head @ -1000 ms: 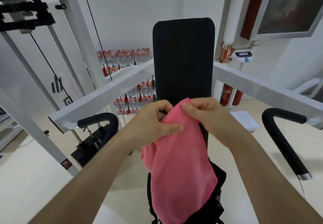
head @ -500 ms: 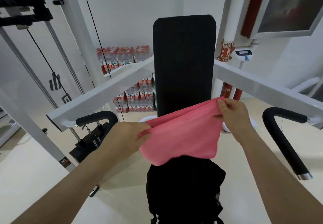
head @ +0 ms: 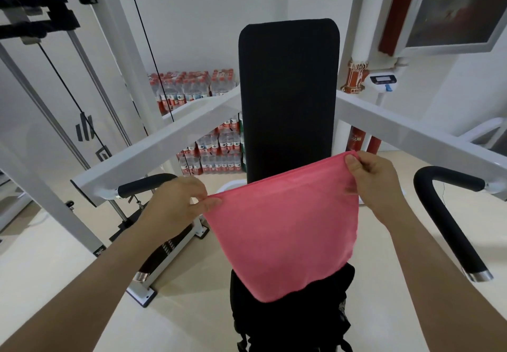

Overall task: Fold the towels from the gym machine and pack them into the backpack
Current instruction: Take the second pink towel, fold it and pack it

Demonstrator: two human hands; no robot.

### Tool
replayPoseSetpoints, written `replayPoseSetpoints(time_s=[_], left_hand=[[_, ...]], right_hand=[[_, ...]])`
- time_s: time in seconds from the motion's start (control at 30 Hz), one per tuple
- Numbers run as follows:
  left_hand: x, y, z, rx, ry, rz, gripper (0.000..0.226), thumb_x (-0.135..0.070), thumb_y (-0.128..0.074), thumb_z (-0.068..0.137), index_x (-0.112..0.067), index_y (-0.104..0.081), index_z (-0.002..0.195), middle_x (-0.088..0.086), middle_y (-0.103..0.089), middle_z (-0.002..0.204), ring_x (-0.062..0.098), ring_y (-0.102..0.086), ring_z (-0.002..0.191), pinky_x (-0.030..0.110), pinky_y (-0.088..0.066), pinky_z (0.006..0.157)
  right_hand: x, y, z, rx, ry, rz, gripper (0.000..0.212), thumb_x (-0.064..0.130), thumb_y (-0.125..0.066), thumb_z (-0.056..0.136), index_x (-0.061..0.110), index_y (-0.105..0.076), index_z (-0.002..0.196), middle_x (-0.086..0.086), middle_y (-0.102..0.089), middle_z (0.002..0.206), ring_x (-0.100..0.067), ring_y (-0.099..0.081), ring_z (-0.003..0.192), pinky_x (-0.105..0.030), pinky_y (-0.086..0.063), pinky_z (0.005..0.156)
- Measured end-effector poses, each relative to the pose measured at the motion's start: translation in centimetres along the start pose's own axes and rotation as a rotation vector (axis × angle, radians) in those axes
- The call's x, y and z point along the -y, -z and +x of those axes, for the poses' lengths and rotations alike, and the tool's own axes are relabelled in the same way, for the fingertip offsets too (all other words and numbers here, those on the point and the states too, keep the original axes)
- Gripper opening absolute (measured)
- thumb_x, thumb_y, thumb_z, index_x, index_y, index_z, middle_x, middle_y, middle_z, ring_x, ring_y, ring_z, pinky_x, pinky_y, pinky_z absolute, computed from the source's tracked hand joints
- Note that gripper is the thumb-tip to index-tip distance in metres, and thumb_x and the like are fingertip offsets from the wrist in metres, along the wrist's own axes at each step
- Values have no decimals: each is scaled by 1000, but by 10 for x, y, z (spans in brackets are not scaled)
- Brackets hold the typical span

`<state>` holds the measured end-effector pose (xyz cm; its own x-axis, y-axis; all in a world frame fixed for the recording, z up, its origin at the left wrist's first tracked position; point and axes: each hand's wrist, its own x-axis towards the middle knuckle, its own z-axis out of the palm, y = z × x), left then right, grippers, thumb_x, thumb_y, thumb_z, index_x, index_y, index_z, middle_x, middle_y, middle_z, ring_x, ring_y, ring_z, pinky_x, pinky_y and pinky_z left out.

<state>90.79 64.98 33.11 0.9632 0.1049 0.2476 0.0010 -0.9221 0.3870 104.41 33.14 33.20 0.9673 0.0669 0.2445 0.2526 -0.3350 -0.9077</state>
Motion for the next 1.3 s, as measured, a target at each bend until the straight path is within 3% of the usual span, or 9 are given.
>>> replayPoseSetpoints(time_s=[0.1,0.27,0.43,0.7,0.8,0.9,1.0,1.13,1.3], left_hand=[[-7,1,1,-31,218,-426,26,-49,-70,67,-24,-76,70,-5,-73,68,19,-68,65,25,-57,63],[-12,0,3,-129,388,-901,29,-23,-80,66,1,-66,77,12,-71,80,30,-69,79,56,-55,84],[-5,-1,8,-90,378,-1074,16,-17,-72,70,-14,-70,85,2,-66,74,23,-62,84,41,-55,84],[-6,15,9,434,292,-1260,31,2,-79,66,-4,-76,96,17,-72,100,25,-70,89,30,-60,77],[-31,23,6,439,154,-1080,41,22,-61,73,-7,-76,97,15,-75,99,24,-73,90,29,-60,76],[-65,26,7,242,-39,-704,20,-5,-71,79,-15,-78,94,1,-76,92,16,-72,87,28,-58,81],[-86,25,12,85,-159,-705,15,-25,-68,82,-15,-74,92,0,-69,98,12,-66,91,28,-55,84],[-112,23,17,19,-262,-615,12,-24,-54,92,-18,-65,89,-10,-64,78,5,-61,74,20,-51,70],[-125,13,21,-61,-370,-349,9,-21,-71,85,-23,-74,93,-25,-66,81,-6,-63,84,8,-47,76]], right_hand=[[1,-2,-2,34,-124,207,17,20,-54,97,24,-67,88,-8,-63,98,-17,-65,77,-28,-61,60],[-4,1,-2,152,-291,411,18,20,-55,97,16,-70,87,-4,-57,98,-21,-59,72,-23,-56,44],[-10,2,3,153,-383,511,15,20,-56,96,14,-70,92,-5,-54,106,-23,-60,86,-26,-58,47],[-26,-7,0,149,-775,797,28,12,-61,91,5,-56,117,-14,-57,109,-29,-63,92,-35,-60,54],[-10,-12,-9,212,-681,799,25,11,-60,91,2,-58,115,-17,-62,110,-29,-67,94,-39,-61,64],[14,-18,-19,277,-561,711,25,12,-58,93,-3,-61,113,-22,-66,110,-29,-71,93,-41,-61,74],[38,-27,-35,398,-368,500,25,16,-55,96,-2,-69,106,-20,-69,111,-25,-70,99,-40,-59,82],[67,-29,-50,533,-195,375,28,23,-51,98,7,-74,103,-9,-75,100,-20,-72,95,-35,-59,80],[80,-28,-54,572,-205,486,32,18,-46,99,4,-75,93,-19,-74,92,-29,-72,91,-38,-58,79]])
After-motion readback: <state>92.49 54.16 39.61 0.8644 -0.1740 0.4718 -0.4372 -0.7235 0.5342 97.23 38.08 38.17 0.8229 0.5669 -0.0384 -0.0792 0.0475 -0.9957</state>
